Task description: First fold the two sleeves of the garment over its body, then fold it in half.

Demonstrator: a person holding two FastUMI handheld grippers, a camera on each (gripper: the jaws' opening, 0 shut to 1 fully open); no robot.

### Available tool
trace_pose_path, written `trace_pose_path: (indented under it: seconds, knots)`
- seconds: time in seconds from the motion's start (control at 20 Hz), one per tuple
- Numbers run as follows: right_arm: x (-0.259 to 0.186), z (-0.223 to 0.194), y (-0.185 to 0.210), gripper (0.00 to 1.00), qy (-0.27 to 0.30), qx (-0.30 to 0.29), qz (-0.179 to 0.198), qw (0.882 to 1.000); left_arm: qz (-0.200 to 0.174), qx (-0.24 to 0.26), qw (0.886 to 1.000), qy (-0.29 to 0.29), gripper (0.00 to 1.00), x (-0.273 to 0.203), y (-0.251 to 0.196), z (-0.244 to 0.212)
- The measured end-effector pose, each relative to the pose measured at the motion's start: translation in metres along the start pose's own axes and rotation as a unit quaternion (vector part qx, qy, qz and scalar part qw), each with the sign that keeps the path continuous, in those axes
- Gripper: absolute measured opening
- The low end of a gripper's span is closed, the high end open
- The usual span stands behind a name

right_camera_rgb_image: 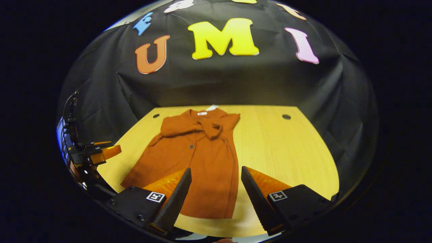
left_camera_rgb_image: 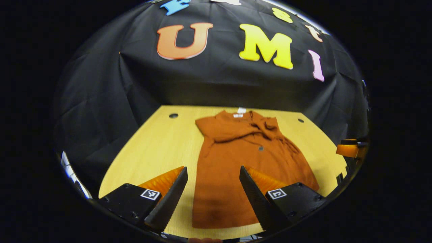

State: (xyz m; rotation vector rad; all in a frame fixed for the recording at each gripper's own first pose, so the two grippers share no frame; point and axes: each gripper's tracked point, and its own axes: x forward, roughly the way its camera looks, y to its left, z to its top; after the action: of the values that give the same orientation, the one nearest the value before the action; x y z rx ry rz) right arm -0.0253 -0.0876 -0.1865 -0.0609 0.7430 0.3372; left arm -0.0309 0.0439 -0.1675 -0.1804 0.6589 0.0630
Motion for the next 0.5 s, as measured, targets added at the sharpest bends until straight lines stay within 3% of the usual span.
trace_pose_path:
  seconds: [0.15,0.5]
  knots:
    - [0.015,-0.052,-0.014,0.94,0.060,0.026,-0.018,0.998,-0.015,-0.017,0.997,0.074,1.00,0.003,0.008,-0.063]
    - [0.025,-0.115,-0.015,0.95,0.140,0.028,-0.039,0.989,-0.019,-0.074,0.985,0.153,1.00,0.006,0.021,-0.123]
